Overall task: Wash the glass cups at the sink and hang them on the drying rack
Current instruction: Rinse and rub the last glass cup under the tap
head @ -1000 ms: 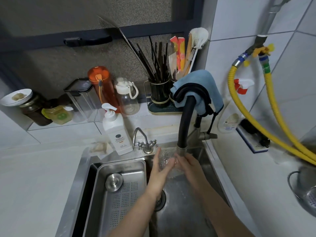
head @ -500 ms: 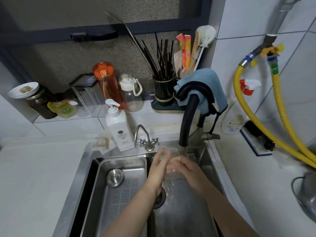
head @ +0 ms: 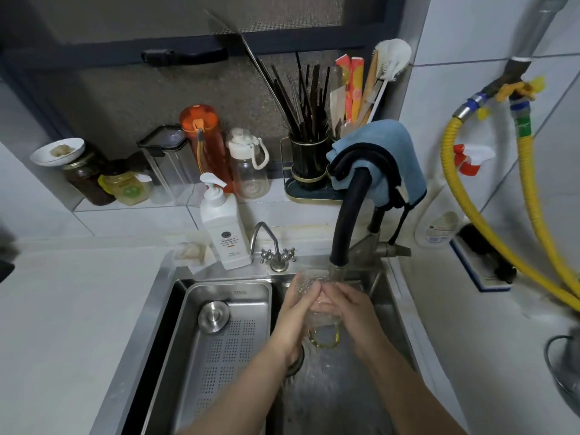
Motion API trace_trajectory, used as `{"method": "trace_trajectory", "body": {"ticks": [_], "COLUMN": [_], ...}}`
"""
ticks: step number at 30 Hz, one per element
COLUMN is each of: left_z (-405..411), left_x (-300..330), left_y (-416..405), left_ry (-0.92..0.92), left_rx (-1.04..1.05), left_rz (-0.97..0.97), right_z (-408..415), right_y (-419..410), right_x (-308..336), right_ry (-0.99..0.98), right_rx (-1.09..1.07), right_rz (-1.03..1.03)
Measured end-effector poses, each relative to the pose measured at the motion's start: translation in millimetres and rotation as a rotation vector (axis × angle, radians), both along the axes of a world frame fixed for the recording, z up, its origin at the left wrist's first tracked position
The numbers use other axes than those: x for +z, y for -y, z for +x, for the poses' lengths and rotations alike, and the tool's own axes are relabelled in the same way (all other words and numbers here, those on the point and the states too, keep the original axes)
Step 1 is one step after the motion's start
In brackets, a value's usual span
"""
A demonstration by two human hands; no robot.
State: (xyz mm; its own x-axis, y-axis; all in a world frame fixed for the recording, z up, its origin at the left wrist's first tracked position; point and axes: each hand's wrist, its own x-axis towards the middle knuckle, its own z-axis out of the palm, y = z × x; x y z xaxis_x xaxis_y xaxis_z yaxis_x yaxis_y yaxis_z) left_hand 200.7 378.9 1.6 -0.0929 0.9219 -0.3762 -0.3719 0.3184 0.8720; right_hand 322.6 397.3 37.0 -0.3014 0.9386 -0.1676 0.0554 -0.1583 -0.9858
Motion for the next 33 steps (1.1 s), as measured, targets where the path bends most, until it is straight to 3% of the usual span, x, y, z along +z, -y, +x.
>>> {"method": "trace_trajectory", "body": {"ticks": [3, 6, 8, 11, 14, 18, 20, 24, 26, 28, 31, 33], "left_z": [-3.8, -15.0, -17.1, -12.4, -14.0, -15.4, -10.9, -8.1, -11.6, -15.9, -16.1, -13.6], "left_x": [1.4, 2.6, 2.0, 3.5, 6.2, 3.0, 0.1, 2.5, 5.3, 8.6, 7.4, 3.5], "left_y": [0.2, -2.0, -1.2, 2.0, -1.0, -3.9, -3.9, -8.2, -12.7, -14.9, -13.9, -12.2], "left_ry": [-0.008, -0.025, -0.022, -0.043, -0.038, 0.017, -0.001, -0.010, -0.035, -0.054, 0.007, -0.018], "left_rx": [0.063, 0.077, 0.029, -0.016, 0.021, 0.072, 0.064, 0.064, 0.065, 0.037, 0.012, 0.001], "left_rz": [-0.005, -0.016, -0.014, -0.016, -0.027, -0.058, -0.058, -0.075, -0.085, -0.081, -0.094, -0.117], "right_z": [-7.9, -6.3, -4.6, -8.5, -10.6, -2.1, -3.4, -13.7, -12.5, -6.6, 6.7, 9.7], "right_y": [2.9, 2.3, -1.3, -4.2, -1.6, -4.2, -12.2, -24.8, -25.6, -19.3, -11.8, -15.2], "right_x": [-1.8, -8.3, -11.9, -11.4, -14.9, -18.4, -19.2, -16.7, -11.7, -2.6, -1.3, -4.2], "right_ry": [-0.039, 0.184, 0.249, 0.136, 0.112, 0.483, 0.544, 0.145, 0.037, 0.123, 0.468, 0.536], "right_rx": [0.076, 0.247, 0.197, 0.038, 0.133, 0.358, 0.391, 0.344, 0.337, 0.355, 0.434, 0.469], "right_rz": [0.000, 0.136, 0.156, 0.067, 0.062, 0.171, 0.148, -0.023, -0.068, -0.019, 0.227, 0.263]}}
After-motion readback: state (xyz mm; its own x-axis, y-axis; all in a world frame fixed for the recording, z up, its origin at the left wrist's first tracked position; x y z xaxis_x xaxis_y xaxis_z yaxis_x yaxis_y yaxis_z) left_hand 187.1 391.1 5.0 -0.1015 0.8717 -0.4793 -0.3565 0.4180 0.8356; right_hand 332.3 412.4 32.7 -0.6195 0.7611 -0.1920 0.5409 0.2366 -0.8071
